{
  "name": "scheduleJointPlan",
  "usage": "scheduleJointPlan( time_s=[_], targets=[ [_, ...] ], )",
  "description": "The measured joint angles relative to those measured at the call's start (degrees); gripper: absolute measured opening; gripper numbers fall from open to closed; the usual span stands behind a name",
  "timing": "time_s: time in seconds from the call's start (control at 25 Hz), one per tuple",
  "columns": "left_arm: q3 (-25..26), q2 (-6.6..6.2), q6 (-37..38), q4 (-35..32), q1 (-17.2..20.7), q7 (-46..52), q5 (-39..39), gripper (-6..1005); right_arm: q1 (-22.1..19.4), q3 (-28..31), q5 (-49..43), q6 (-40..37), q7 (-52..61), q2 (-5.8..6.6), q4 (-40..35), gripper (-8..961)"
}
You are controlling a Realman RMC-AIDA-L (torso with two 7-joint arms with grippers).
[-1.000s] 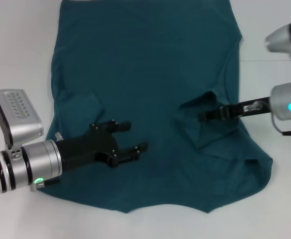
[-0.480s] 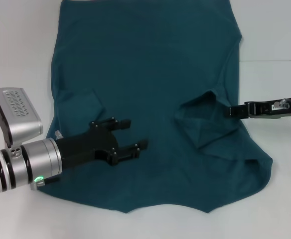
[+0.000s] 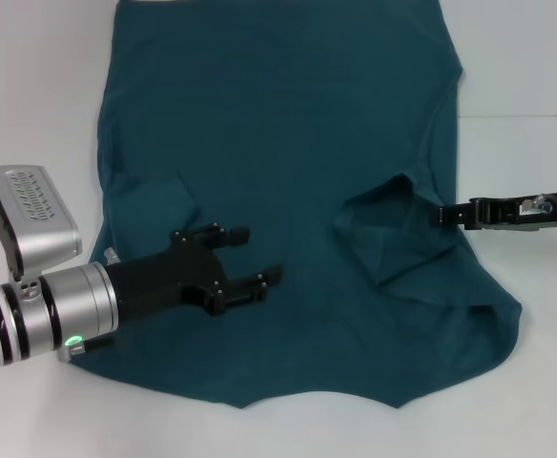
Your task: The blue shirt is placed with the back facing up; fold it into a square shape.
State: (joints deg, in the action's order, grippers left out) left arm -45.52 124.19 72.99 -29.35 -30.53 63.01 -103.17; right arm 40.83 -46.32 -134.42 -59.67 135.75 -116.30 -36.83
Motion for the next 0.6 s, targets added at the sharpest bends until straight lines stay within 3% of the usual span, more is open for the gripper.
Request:
scheduleJointPlan(
  time_s=[0.32,0.6],
  targets=[
    [0.01,0.00,-0.14,0.00,-0.09,0.00,-0.01,735,2.04,-0.30,-0.14,4.74,-0.11,-0.78,3.76,827],
    [-0.01,0.00,-0.31,-0.17,-0.08,0.00,-0.01,734,3.40,-0.37,0.18,6.57,-0.53,-1.76,5.48,866]
  ],
)
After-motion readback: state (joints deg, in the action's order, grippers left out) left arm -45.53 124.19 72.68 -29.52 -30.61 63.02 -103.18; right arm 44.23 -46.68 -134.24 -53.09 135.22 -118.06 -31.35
